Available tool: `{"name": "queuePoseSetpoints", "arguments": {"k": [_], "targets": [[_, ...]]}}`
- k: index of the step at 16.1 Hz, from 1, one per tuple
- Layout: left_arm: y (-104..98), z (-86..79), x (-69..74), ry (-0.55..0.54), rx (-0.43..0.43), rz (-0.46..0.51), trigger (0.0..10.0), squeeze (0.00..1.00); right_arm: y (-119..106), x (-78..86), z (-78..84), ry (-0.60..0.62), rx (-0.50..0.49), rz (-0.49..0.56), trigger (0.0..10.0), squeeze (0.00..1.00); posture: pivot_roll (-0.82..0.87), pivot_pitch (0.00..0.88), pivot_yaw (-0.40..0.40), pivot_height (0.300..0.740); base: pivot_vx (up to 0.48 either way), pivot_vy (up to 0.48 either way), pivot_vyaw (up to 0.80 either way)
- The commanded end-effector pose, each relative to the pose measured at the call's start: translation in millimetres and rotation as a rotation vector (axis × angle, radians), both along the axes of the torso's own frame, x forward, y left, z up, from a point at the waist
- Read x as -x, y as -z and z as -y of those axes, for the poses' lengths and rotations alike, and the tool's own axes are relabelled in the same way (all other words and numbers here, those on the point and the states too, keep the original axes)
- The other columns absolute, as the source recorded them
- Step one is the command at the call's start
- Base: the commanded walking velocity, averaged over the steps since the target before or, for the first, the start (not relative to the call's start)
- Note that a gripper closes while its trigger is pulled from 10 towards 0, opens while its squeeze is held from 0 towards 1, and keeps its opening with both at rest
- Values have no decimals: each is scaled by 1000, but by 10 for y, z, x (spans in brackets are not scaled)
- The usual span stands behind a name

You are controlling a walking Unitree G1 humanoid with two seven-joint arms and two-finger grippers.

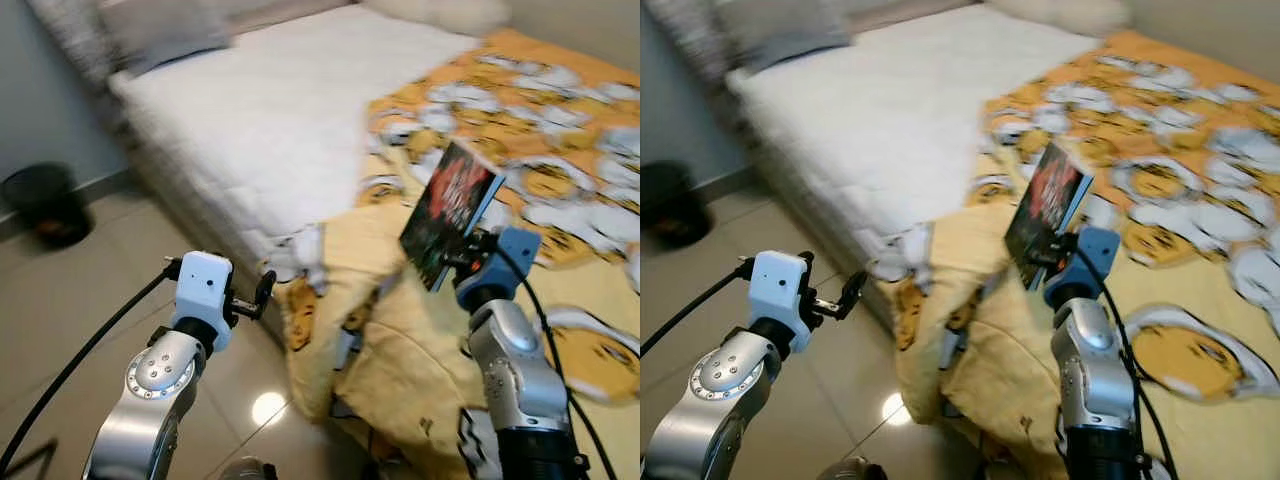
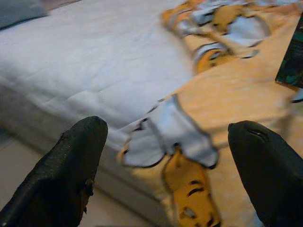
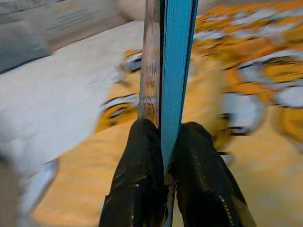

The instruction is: Clean up the room

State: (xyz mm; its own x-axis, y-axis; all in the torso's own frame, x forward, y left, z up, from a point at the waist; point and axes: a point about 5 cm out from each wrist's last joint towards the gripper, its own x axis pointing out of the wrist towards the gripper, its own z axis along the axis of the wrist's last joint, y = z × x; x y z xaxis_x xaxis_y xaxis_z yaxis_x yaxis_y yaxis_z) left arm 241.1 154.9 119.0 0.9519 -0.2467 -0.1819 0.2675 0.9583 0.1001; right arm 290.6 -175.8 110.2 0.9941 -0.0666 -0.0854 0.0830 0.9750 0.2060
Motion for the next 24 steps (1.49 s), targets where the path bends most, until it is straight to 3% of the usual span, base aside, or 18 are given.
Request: {"name": "queuePoseSetpoints", "arguments": {"k": [1,5,7,10,13,16,24], "targets": [[-4,11,-12,-3,-3,-7,10000,318,-86,-3,17,25,24,37,10000,0,14,0,7,740,0,0,-800],[33,-77,4,-49,-7,-6,10000,314,-40,-12,-55,25,93,2,10000,0,-5,0,13,740,0,0,-800],[40,-28,-70,-40,15,-22,10000,302,-74,-16,-30,39,88,21,10000,0,-42,0,35,740,0,0,-800],[25,-3,-116,-42,17,2,10000,176,-84,-38,-57,-9,51,23,10000,0,-43,0,39,740,0,0,-800],[-2,-41,-85,-56,3,18,10000,165,-48,-92,-162,-28,36,1,10000,0,-12,0,16,740,0,0,-800],[16,-60,-88,-62,-1,19,10000,169,-57,-89,-156,-32,22,10,10000,0,-15,0,18,740,0,100,-800],[-2,-82,-134,-69,-32,20,10000,173,-26,-138,-143,-24,27,-16,10000,0,-8,0,20,740,0,347,-166]]}}
